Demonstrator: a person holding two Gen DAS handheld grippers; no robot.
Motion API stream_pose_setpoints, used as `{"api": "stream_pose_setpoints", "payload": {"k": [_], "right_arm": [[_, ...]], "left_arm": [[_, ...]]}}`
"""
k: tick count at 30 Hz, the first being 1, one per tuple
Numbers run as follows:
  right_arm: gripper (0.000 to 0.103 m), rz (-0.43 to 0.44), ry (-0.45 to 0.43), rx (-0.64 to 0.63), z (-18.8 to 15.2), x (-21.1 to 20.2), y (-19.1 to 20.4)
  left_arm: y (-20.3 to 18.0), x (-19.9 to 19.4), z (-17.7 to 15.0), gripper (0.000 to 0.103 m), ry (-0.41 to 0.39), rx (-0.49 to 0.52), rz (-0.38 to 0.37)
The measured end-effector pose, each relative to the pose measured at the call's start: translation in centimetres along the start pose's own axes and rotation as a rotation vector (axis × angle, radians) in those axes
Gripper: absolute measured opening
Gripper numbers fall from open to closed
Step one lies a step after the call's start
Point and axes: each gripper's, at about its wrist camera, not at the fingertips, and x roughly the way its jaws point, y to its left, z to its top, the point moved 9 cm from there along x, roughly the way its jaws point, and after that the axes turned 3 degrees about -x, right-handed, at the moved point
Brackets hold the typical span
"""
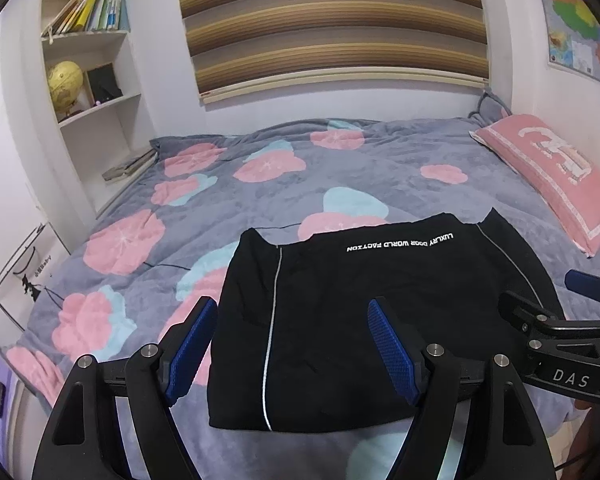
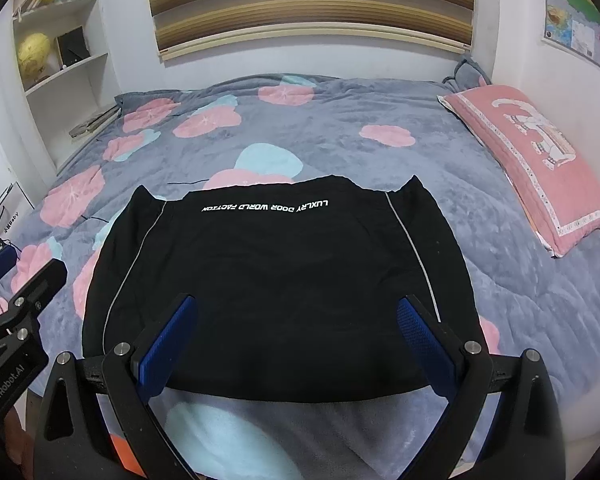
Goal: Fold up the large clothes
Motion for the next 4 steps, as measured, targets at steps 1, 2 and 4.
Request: {"api": "stream_pose_setpoints", "payload": {"k": [1,2,4], "right_arm": [[0.101,0.002,0.002,-0.001,0.04,0.08,-0.01],[0.101,0.006,0.004,-0.001,0.01,0.14,0.00],[0.101,0.017,0.007,-0.001,0.00,0.21,0.03]], "left_arm": [[-0.06,-0.08,0.06,0.078,-0.010,0.006,-0.008],[-0.20,-0.20,0.13,0.078,-0.022,0.018,-0.019],[-0.59,-0.34,0.12,0.078,-0.025,0.034,-0.039]]}}
